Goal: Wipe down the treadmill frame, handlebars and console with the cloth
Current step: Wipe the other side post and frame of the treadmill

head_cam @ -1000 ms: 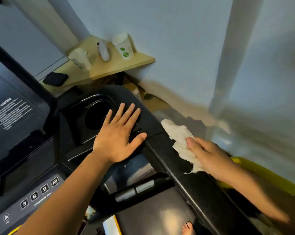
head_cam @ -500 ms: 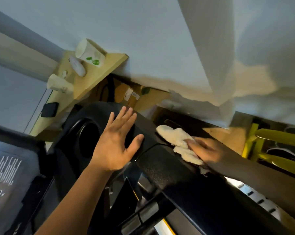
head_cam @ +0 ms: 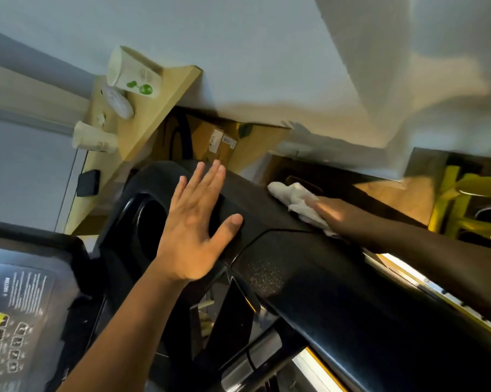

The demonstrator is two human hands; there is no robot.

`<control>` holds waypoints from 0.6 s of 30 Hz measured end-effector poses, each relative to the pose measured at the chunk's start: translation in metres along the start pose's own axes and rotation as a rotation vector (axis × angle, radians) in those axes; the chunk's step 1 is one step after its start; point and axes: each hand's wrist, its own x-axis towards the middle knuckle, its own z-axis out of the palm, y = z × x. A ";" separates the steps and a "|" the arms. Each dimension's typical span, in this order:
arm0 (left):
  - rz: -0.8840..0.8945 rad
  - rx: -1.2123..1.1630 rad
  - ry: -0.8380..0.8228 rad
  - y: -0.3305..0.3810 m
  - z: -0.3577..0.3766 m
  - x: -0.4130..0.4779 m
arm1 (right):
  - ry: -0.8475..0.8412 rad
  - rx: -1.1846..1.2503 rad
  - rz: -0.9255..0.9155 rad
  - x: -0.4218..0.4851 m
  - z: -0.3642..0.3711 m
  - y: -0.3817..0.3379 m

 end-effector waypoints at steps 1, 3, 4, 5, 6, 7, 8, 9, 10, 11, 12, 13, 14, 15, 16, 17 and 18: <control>0.003 0.005 0.000 0.000 0.000 0.000 | 0.002 0.017 -0.004 0.003 0.001 -0.008; -0.003 0.019 -0.003 0.000 0.000 0.001 | -0.025 0.049 -0.076 0.002 -0.001 -0.047; -0.006 0.025 -0.010 0.000 0.000 0.001 | -0.027 0.040 -0.150 0.000 -0.002 -0.063; -0.007 0.025 -0.012 0.000 0.000 0.000 | -0.024 0.037 -0.215 -0.002 0.001 -0.079; -0.008 0.020 -0.010 0.000 0.000 0.000 | -0.014 0.042 -0.262 -0.009 0.002 -0.089; -0.010 0.013 -0.008 0.000 0.000 0.000 | -0.030 0.060 -0.275 -0.021 0.003 -0.090; -0.012 0.004 -0.009 0.001 0.000 0.000 | -0.049 0.068 -0.270 -0.033 0.002 -0.085; -0.013 -0.002 -0.011 0.001 0.000 0.001 | -0.066 0.101 -0.263 -0.045 0.000 -0.075; -0.014 -0.005 -0.011 0.000 0.000 0.000 | -0.069 0.130 -0.253 -0.055 -0.005 -0.066; -0.017 -0.005 -0.009 0.000 0.000 0.000 | -0.050 0.118 -0.242 -0.059 -0.009 -0.060; -0.021 -0.005 -0.012 0.000 0.000 0.000 | -0.010 0.080 -0.206 -0.058 -0.011 -0.060; -0.024 -0.006 -0.016 0.000 -0.001 0.000 | 0.016 0.013 -0.162 -0.049 -0.011 -0.059; -0.029 -0.004 -0.020 0.001 -0.001 0.000 | 0.029 -0.051 -0.133 -0.036 -0.010 -0.063; -0.037 0.003 -0.020 0.002 -0.001 0.001 | 0.018 -0.106 -0.134 -0.024 -0.007 -0.072; -0.045 0.009 -0.022 0.003 -0.001 0.001 | 0.022 -0.112 -0.164 -0.017 -0.002 -0.085; -0.054 0.010 -0.024 0.003 -0.002 0.000 | 0.009 -0.063 -0.210 -0.017 0.003 -0.094; -0.067 0.002 -0.021 0.002 -0.001 -0.001 | -0.007 0.003 -0.244 -0.020 0.007 -0.098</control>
